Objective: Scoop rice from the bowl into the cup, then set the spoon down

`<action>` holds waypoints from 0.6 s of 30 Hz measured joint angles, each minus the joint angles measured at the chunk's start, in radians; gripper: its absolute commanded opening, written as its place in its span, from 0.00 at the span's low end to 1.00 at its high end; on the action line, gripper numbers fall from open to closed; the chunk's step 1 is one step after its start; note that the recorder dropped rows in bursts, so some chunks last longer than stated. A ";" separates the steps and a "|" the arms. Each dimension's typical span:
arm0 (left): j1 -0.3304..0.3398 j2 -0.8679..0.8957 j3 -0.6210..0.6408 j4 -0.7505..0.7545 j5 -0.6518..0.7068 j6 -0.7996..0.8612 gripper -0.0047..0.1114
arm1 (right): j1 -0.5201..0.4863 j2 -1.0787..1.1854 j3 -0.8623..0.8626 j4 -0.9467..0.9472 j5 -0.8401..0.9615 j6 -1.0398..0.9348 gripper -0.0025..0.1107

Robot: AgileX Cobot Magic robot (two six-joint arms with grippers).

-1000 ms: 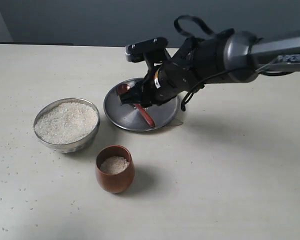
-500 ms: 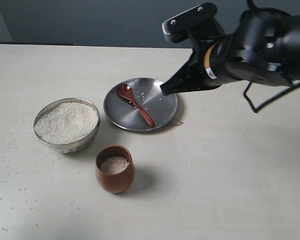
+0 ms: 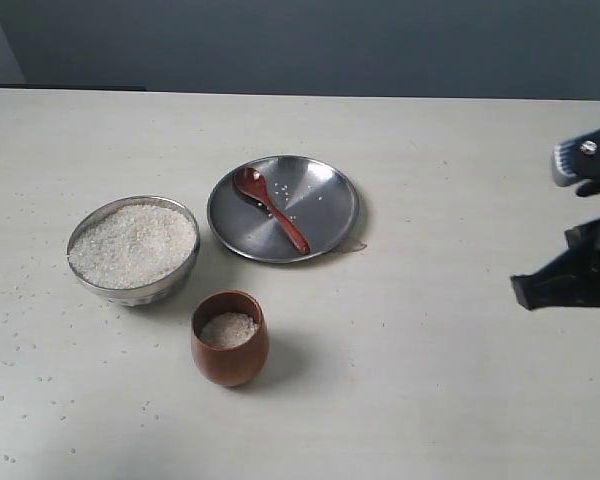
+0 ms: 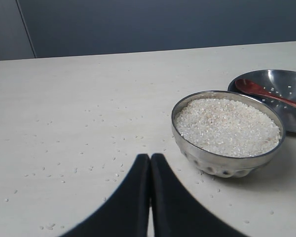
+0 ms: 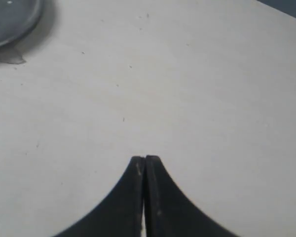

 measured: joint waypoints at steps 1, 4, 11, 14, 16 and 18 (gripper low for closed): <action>0.000 0.000 0.000 0.000 0.000 0.000 0.04 | 0.000 -0.030 0.017 0.005 0.012 0.003 0.02; 0.000 0.000 0.000 0.000 0.000 0.000 0.04 | 0.000 -0.127 0.031 0.051 0.065 0.008 0.02; 0.000 0.000 0.000 0.000 0.000 0.000 0.04 | 0.000 -0.257 0.035 0.124 0.154 0.013 0.02; 0.000 0.000 0.000 0.000 0.000 0.000 0.04 | 0.000 -0.257 0.035 0.124 0.154 0.013 0.02; 0.000 0.000 0.000 0.000 0.000 0.000 0.04 | 0.000 -0.259 0.035 0.124 0.154 0.013 0.02; 0.000 0.000 0.000 0.000 0.000 0.000 0.04 | 0.000 -0.283 0.035 0.124 0.154 0.013 0.02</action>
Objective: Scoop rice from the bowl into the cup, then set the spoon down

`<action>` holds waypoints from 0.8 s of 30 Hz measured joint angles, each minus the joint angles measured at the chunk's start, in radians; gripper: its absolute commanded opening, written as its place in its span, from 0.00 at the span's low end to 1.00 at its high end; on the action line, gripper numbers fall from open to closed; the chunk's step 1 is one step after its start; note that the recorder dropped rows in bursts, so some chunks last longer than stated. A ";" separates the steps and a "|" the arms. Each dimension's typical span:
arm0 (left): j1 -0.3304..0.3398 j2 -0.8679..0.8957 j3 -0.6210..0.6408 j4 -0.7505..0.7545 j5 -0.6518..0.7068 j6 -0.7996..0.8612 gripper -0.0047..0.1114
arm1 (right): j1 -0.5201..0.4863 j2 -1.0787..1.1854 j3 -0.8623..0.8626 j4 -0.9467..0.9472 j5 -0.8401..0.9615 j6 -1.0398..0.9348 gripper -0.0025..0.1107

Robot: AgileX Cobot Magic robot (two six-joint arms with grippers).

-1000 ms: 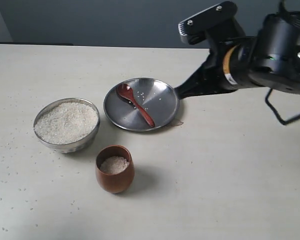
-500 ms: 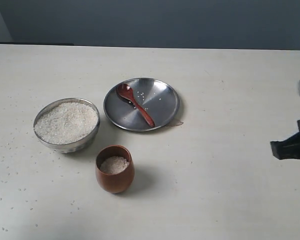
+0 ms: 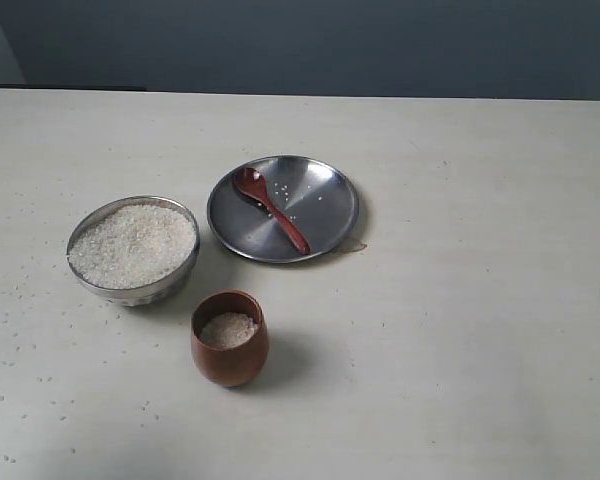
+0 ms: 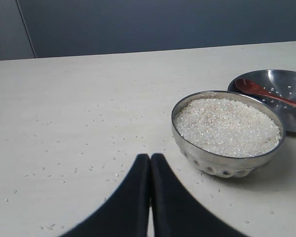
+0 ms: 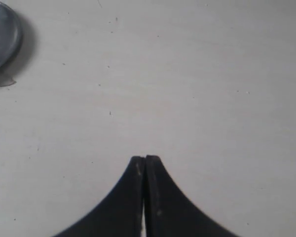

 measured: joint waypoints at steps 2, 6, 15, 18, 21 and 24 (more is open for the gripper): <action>0.000 0.000 0.000 0.000 0.000 0.000 0.04 | -0.019 -0.036 0.000 0.000 0.000 0.002 0.02; 0.000 0.000 0.000 0.000 0.000 0.000 0.04 | -0.123 -0.100 0.000 0.000 -0.004 0.002 0.02; 0.000 0.000 0.000 0.000 0.000 0.000 0.04 | -0.356 -0.199 0.000 0.001 -0.004 0.002 0.02; 0.000 0.000 0.000 0.000 0.000 0.000 0.04 | -0.430 -0.223 0.000 0.001 -0.004 0.002 0.02; 0.000 0.000 0.000 0.000 0.000 0.000 0.04 | -0.519 -0.234 0.000 0.001 -0.004 0.002 0.02; 0.000 0.000 0.000 0.000 0.000 0.000 0.04 | -0.620 -0.238 0.000 0.004 -0.004 0.002 0.02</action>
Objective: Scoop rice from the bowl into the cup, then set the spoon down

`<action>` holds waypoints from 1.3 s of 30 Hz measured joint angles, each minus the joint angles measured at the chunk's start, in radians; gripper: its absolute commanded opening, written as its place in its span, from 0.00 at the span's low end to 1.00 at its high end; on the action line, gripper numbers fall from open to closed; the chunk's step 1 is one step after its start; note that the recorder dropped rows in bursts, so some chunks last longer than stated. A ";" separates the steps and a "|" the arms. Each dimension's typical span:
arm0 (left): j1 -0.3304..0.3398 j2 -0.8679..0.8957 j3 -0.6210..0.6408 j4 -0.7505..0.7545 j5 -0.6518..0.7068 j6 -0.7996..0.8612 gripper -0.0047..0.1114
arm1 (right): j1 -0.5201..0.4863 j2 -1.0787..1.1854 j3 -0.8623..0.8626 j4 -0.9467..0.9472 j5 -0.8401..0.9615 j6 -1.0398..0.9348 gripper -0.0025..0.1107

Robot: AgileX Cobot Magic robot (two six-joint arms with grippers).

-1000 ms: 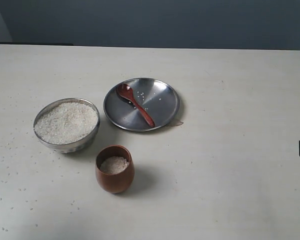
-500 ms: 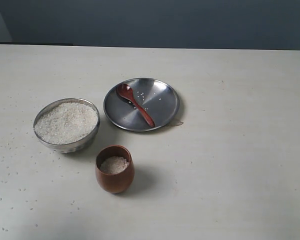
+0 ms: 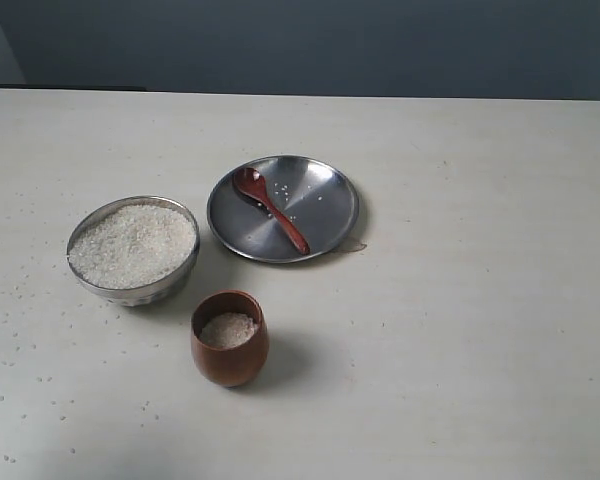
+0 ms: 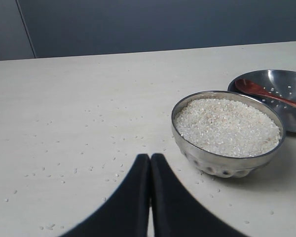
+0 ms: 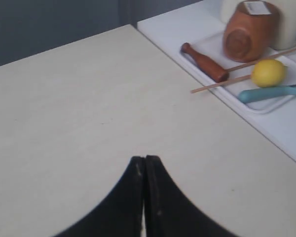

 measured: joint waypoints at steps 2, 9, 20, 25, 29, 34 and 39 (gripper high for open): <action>0.000 0.000 0.000 0.000 0.000 0.000 0.04 | -0.053 0.000 0.000 0.000 0.000 0.000 0.02; 0.000 0.000 0.000 0.000 0.000 0.000 0.04 | -0.092 0.000 0.000 0.000 0.000 0.000 0.02; 0.000 0.000 0.000 0.000 0.000 0.000 0.04 | -0.094 0.000 0.000 0.006 -0.120 0.031 0.02; 0.000 0.000 0.000 0.000 0.000 0.000 0.04 | -0.094 0.000 0.022 -0.020 -0.362 0.033 0.02; 0.000 0.000 0.000 0.000 0.000 0.000 0.04 | -0.102 0.000 0.045 -0.083 -0.506 0.031 0.02; 0.000 0.000 0.000 0.000 0.000 0.000 0.04 | -0.130 -0.013 0.047 -0.122 -0.663 0.027 0.02; 0.000 0.000 0.000 0.000 0.000 0.000 0.04 | -0.134 -0.055 0.047 -0.124 -0.733 0.027 0.02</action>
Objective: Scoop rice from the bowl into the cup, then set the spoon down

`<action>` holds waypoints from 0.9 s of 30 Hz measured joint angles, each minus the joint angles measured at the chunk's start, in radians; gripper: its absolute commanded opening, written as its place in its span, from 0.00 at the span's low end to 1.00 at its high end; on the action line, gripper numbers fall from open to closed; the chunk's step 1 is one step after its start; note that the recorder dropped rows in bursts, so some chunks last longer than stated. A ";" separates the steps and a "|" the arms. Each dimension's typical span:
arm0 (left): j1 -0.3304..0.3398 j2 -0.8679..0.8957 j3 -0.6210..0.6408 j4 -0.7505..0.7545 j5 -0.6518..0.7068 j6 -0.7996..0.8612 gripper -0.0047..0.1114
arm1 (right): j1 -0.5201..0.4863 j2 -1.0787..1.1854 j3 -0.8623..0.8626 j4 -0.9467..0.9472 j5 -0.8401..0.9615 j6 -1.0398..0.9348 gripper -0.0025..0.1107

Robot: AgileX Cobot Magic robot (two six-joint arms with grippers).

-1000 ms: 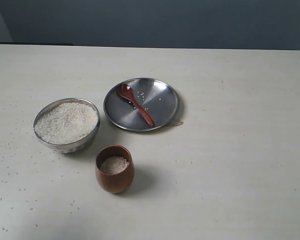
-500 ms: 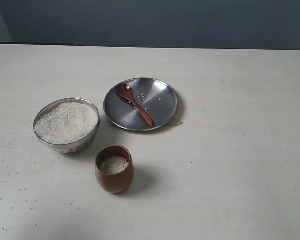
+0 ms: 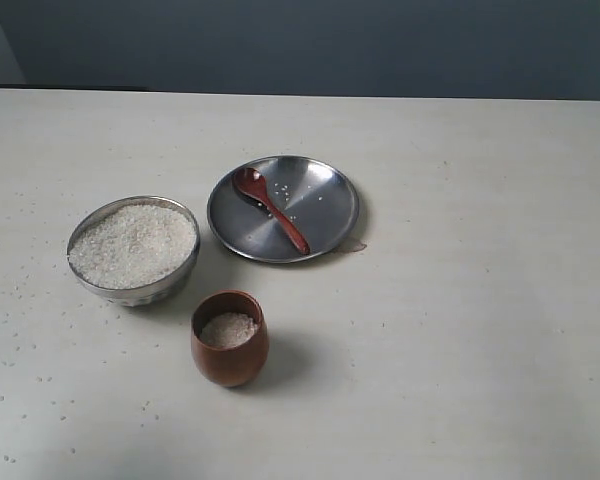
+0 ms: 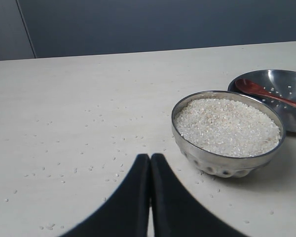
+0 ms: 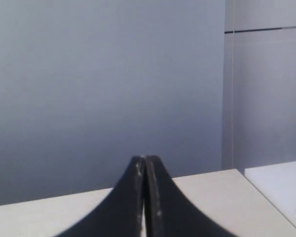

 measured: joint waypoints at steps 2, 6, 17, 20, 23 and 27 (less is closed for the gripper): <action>0.000 0.000 0.000 0.000 0.000 0.000 0.04 | 0.000 -0.012 0.000 -0.003 -0.004 0.000 0.02; 0.000 0.000 0.000 0.000 0.000 0.000 0.04 | 0.000 -0.016 0.000 0.004 -0.008 0.000 0.02; 0.000 0.000 0.000 0.000 0.000 0.000 0.04 | 0.000 -0.014 0.000 0.395 0.083 -0.355 0.02; 0.000 0.000 0.000 0.000 0.000 0.000 0.04 | 0.000 -0.008 0.000 0.621 0.091 -0.646 0.02; 0.000 0.000 0.000 0.000 0.000 0.000 0.04 | 0.000 -0.001 0.000 0.753 0.093 -0.844 0.02; 0.000 0.000 0.000 0.000 0.000 0.000 0.04 | 0.000 0.000 0.039 0.804 0.087 -0.942 0.02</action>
